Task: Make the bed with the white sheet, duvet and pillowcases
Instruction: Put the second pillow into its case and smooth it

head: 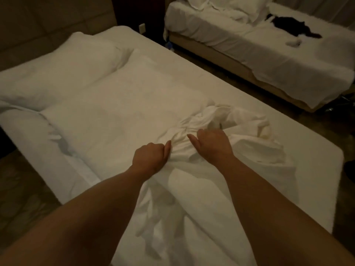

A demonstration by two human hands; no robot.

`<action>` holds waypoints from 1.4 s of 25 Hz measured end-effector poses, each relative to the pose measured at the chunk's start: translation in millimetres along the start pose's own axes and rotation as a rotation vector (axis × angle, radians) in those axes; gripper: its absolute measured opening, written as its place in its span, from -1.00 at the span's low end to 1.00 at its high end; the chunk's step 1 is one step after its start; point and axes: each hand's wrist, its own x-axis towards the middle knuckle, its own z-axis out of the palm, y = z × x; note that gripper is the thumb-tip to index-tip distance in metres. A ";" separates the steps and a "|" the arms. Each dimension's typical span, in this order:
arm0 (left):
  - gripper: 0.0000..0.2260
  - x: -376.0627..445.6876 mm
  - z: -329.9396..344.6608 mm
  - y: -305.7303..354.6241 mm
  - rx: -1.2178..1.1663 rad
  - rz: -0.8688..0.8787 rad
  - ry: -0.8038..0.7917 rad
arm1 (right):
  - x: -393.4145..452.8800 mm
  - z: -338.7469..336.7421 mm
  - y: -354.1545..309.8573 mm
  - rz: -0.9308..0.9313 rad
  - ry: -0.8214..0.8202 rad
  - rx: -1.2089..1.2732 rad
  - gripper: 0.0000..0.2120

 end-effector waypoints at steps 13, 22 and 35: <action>-0.46 55.0 78.3 -69.0 0.083 -0.155 -0.165 | 81.3 149.4 -32.3 -0.193 -0.077 -0.043 -0.54; -0.61 30.0 34.4 -22.7 0.037 -0.279 0.013 | 26.7 92.0 -4.2 -0.045 -0.095 0.033 -0.49; -0.53 76.3 44.0 222.3 0.120 0.221 0.073 | -72.5 27.9 179.8 0.314 -0.025 -0.037 -0.55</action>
